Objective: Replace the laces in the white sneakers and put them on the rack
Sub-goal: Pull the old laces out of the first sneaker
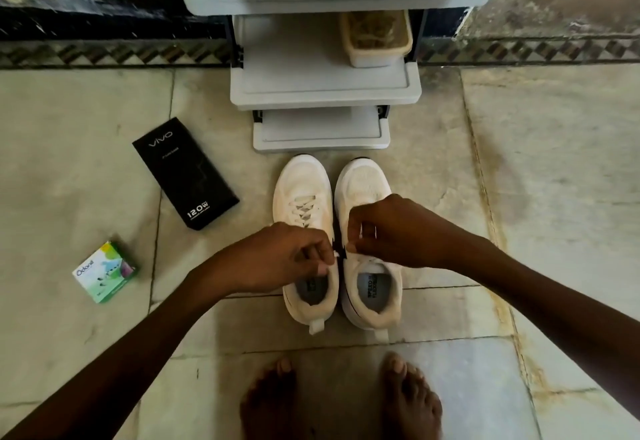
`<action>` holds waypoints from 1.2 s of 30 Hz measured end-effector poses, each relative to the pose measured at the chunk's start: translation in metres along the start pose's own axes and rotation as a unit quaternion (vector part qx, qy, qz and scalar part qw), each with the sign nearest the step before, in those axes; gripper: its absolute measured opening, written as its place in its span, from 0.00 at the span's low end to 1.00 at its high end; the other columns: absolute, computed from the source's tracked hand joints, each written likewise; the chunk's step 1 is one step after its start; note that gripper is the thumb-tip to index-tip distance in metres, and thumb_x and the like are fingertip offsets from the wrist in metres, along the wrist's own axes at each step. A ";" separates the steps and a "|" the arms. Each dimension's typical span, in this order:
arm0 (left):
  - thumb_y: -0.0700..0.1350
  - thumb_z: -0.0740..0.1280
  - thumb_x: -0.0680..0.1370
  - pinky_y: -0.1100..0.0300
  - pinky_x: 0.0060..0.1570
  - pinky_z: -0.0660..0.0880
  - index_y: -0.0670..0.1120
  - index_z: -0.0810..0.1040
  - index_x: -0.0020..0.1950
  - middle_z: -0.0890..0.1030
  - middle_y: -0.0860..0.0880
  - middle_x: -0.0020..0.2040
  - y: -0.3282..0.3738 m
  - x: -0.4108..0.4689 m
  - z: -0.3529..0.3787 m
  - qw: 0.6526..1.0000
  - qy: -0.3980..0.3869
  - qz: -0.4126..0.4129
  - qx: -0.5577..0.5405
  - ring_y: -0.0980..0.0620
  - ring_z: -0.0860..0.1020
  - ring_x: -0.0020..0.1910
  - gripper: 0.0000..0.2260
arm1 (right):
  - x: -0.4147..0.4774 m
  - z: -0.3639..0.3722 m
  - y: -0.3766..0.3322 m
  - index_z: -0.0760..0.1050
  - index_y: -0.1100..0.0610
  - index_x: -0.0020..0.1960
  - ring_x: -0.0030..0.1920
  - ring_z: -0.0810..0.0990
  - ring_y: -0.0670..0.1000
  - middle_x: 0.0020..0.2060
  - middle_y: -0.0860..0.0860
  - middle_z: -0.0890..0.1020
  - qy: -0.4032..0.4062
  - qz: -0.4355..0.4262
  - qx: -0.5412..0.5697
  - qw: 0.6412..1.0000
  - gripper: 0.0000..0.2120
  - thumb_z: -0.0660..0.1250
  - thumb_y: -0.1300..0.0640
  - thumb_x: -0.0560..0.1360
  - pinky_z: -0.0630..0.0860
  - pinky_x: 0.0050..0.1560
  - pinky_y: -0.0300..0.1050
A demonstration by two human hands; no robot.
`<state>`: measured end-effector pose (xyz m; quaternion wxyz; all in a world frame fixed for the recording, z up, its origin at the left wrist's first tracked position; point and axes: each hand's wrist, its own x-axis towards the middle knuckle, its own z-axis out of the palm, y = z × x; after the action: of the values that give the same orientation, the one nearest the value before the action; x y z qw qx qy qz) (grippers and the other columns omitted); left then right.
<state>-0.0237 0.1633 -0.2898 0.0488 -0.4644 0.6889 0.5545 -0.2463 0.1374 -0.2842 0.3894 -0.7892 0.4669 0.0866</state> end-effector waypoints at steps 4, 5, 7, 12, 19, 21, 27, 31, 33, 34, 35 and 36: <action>0.47 0.70 0.76 0.58 0.47 0.79 0.56 0.80 0.48 0.82 0.58 0.42 -0.002 -0.003 0.012 0.993 0.115 -0.026 0.013 0.61 0.79 0.42 0.04 | 0.003 0.020 -0.002 0.78 0.49 0.54 0.38 0.77 0.41 0.42 0.44 0.81 0.054 0.012 0.052 0.997 0.12 0.71 0.46 0.74 0.76 0.43 0.40; 0.48 0.70 0.76 0.58 0.45 0.79 0.56 0.79 0.47 0.82 0.58 0.40 -0.003 -0.004 0.015 0.989 0.140 -0.031 0.023 0.61 0.79 0.41 0.03 | 0.004 0.025 -0.003 0.78 0.49 0.54 0.37 0.76 0.40 0.43 0.44 0.82 0.056 0.011 0.050 0.997 0.12 0.72 0.46 0.74 0.76 0.44 0.40; 0.50 0.71 0.76 0.62 0.40 0.76 0.55 0.79 0.46 0.81 0.59 0.38 -0.007 -0.006 0.020 0.982 0.182 -0.037 0.039 0.61 0.79 0.39 0.02 | 0.007 0.035 -0.005 0.77 0.48 0.54 0.38 0.76 0.40 0.43 0.42 0.82 0.063 0.011 0.035 0.997 0.12 0.72 0.45 0.73 0.75 0.44 0.40; 0.50 0.71 0.75 0.69 0.33 0.68 0.53 0.78 0.44 0.80 0.55 0.35 -0.017 -0.010 0.026 0.972 0.228 -0.041 0.042 0.59 0.77 0.35 0.04 | 0.015 0.041 -0.012 0.74 0.46 0.56 0.42 0.74 0.41 0.45 0.41 0.82 0.057 0.016 -0.013 0.998 0.14 0.71 0.43 0.74 0.70 0.43 0.40; 0.46 0.73 0.74 0.56 0.40 0.78 0.52 0.78 0.44 0.80 0.55 0.34 -0.025 -0.014 0.033 0.964 0.265 -0.009 -0.026 0.59 0.78 0.36 0.04 | 0.012 0.040 -0.015 0.74 0.47 0.57 0.42 0.76 0.42 0.45 0.41 0.82 0.051 0.019 -0.029 0.998 0.16 0.71 0.42 0.73 0.75 0.46 0.43; 0.46 0.73 0.74 0.55 0.40 0.78 0.52 0.77 0.44 0.80 0.55 0.34 -0.027 -0.016 0.036 0.958 0.284 -0.012 -0.019 0.58 0.78 0.35 0.05 | 0.011 0.041 -0.017 0.74 0.47 0.57 0.43 0.77 0.43 0.46 0.42 0.82 0.051 0.014 -0.034 0.998 0.17 0.70 0.41 0.73 0.74 0.44 0.42; 0.48 0.74 0.73 0.62 0.38 0.71 0.53 0.75 0.50 0.74 0.57 0.42 -0.036 -0.020 0.044 0.938 0.342 -0.043 0.043 0.59 0.74 0.39 0.11 | 0.001 0.046 -0.023 0.73 0.48 0.60 0.48 0.78 0.45 0.48 0.42 0.81 0.063 0.007 -0.057 0.996 0.19 0.71 0.43 0.73 0.71 0.43 0.42; 0.47 0.74 0.73 0.59 0.45 0.75 0.52 0.75 0.55 0.70 0.56 0.53 -0.038 -0.023 0.051 0.940 0.335 -0.030 0.055 0.57 0.74 0.47 0.13 | -0.005 0.050 -0.024 0.74 0.48 0.60 0.50 0.79 0.46 0.49 0.42 0.81 0.074 0.006 -0.060 0.995 0.19 0.72 0.44 0.73 0.73 0.44 0.43; 0.46 0.74 0.73 0.57 0.47 0.76 0.52 0.75 0.56 0.71 0.55 0.55 -0.039 -0.024 0.053 0.940 0.335 -0.021 0.056 0.55 0.76 0.50 0.14 | -0.007 0.051 -0.025 0.74 0.49 0.60 0.52 0.79 0.47 0.50 0.43 0.81 0.078 0.007 -0.068 0.995 0.19 0.72 0.44 0.73 0.74 0.45 0.44; 0.46 0.74 0.73 0.57 0.48 0.76 0.52 0.75 0.56 0.71 0.54 0.56 -0.039 -0.025 0.055 0.940 0.335 -0.019 0.056 0.55 0.76 0.51 0.14 | -0.010 0.052 -0.026 0.74 0.49 0.60 0.53 0.78 0.47 0.51 0.43 0.81 0.079 0.008 -0.070 0.994 0.19 0.72 0.45 0.73 0.73 0.45 0.44; 0.45 0.73 0.74 0.57 0.48 0.75 0.52 0.75 0.57 0.72 0.54 0.56 -0.040 -0.025 0.055 0.941 0.334 -0.021 0.053 0.55 0.76 0.51 0.14 | -0.010 0.052 -0.026 0.74 0.49 0.60 0.54 0.78 0.48 0.51 0.43 0.81 0.079 0.007 -0.073 0.994 0.19 0.72 0.45 0.73 0.74 0.45 0.44; 0.45 0.73 0.74 0.58 0.49 0.75 0.51 0.75 0.57 0.72 0.54 0.57 -0.040 -0.025 0.055 0.941 0.333 -0.023 0.051 0.55 0.76 0.52 0.14 | -0.011 0.053 -0.026 0.74 0.50 0.60 0.55 0.77 0.48 0.52 0.43 0.81 0.080 0.006 -0.078 0.994 0.19 0.72 0.45 0.73 0.74 0.46 0.45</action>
<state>-0.0064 0.2243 -0.3251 -0.1472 -0.6354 0.6820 0.3308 -0.2189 0.1884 -0.3011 0.2880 -0.8186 0.4931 0.0616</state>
